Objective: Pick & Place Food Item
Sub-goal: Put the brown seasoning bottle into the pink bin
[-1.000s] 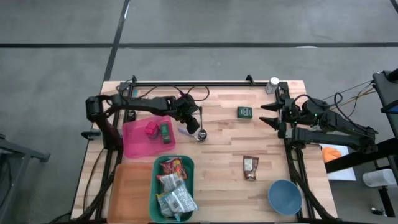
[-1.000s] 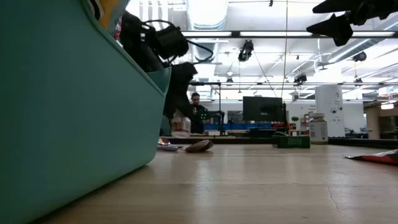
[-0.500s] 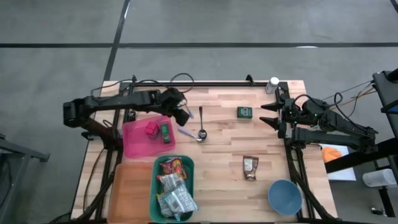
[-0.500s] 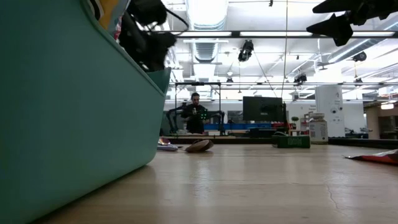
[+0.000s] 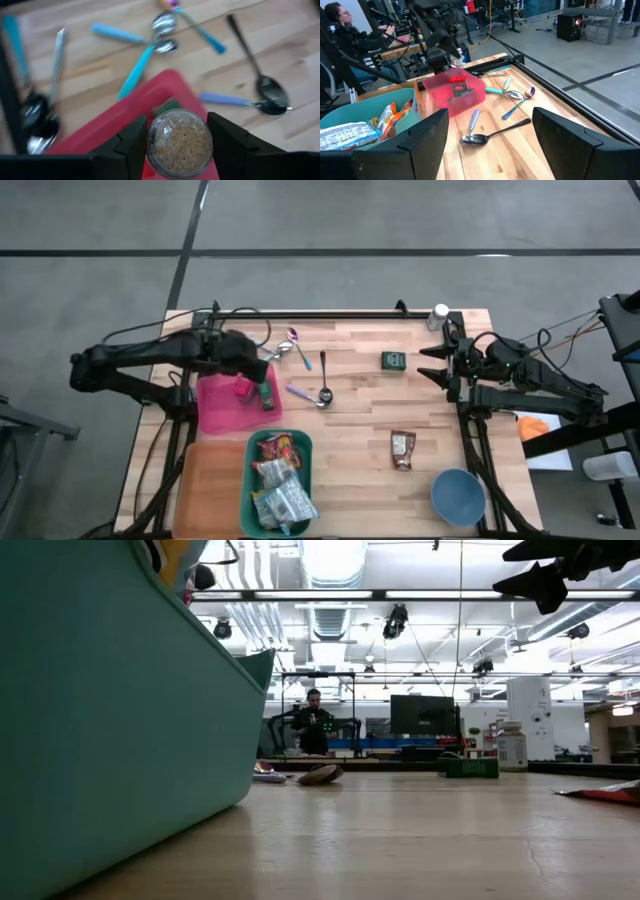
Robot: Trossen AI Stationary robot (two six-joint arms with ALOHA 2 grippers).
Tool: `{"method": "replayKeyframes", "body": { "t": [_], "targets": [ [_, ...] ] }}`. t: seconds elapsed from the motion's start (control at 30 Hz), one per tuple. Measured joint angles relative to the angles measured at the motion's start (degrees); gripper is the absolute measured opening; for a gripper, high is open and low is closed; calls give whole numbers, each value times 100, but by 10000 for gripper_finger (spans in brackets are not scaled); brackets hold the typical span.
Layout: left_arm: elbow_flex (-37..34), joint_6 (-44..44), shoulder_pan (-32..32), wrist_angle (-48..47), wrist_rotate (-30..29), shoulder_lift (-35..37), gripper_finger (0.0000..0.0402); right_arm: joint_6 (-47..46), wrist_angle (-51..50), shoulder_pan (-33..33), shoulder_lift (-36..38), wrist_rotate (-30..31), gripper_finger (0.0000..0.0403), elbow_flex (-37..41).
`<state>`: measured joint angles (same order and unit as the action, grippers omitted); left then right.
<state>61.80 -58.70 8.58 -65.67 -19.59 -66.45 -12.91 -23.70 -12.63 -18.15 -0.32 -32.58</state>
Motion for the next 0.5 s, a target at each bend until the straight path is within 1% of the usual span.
{"method": "replayKeyframes", "body": {
  "t": [0.13,0.3,0.37,0.5],
  "targets": [
    [-112,-1006,-302,-630,-34,86,172,0,0,1,0,-2,286,0],
    [-392,-1916,-711,-1021,-120,116,172,0,0,0,0,-1,286,0],
    [-486,-2231,-893,-1136,-237,115,172,0,0,-1,-2,-1,286,0],
    [-750,-3179,-1349,-1346,-760,191,172,0,0,-1,0,0,286,0]
  ]
}}
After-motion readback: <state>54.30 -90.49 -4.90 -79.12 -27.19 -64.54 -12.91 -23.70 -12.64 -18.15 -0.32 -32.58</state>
